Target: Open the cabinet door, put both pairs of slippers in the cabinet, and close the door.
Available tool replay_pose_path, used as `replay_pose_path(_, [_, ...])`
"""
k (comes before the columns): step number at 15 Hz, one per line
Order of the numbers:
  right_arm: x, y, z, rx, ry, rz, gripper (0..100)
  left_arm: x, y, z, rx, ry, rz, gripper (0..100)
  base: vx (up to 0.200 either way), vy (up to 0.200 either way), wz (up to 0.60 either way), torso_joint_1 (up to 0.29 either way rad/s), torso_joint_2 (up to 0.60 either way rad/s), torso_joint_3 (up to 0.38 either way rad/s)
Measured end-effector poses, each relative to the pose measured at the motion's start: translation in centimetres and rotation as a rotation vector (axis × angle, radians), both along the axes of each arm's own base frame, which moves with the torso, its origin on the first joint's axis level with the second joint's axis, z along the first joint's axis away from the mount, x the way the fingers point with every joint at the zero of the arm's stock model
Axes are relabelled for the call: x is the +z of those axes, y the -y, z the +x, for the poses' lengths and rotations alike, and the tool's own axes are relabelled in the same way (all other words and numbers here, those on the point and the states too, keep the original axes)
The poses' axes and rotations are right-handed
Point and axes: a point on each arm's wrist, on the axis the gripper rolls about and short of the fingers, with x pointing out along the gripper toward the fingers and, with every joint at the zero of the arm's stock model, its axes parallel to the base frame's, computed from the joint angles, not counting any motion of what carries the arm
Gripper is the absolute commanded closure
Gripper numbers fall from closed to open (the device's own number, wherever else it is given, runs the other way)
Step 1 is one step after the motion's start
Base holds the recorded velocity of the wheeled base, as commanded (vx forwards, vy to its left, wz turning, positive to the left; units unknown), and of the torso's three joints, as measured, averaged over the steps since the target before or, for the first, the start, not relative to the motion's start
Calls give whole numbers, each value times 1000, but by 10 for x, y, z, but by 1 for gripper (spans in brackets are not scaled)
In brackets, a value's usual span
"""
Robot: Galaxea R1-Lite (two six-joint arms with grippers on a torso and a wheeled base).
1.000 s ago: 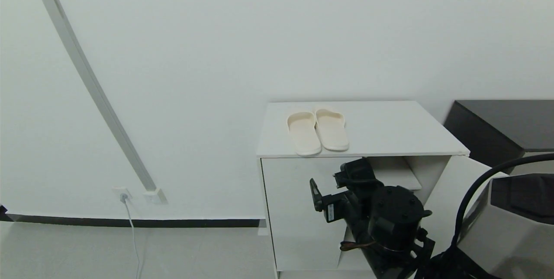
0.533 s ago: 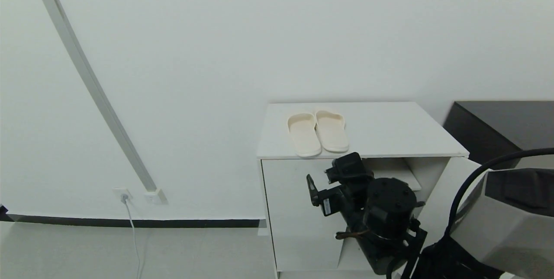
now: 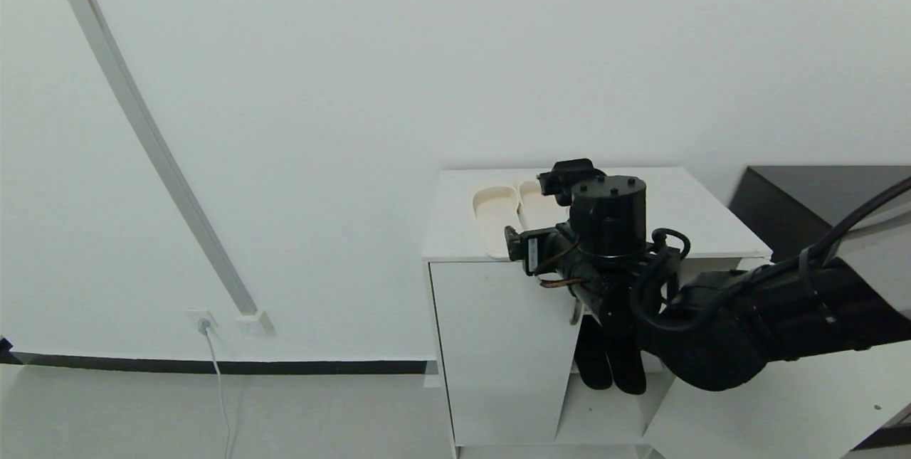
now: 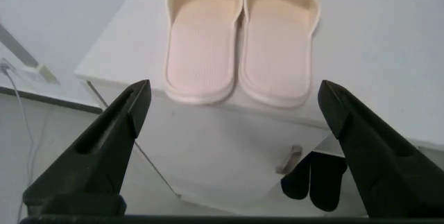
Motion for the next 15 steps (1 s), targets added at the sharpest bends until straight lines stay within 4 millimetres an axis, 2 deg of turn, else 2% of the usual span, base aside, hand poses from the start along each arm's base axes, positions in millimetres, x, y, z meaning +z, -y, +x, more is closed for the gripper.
replay_pose_path(4, [3,0,2,-3,-3,13,0,0,0,0,0,-1,0,100,200,0,0,0,-6,2])
replay_pose_path(10, [-17,-4,5,-8,-56,12,0,0,0,0,-1,0,-1,100,200,0,0,5,2,1])
replay_pose_path(15, [-41,-11,13,20,-106,0,0,0,0,0,-1,0,-1,100,0,0,0,0,0,0])
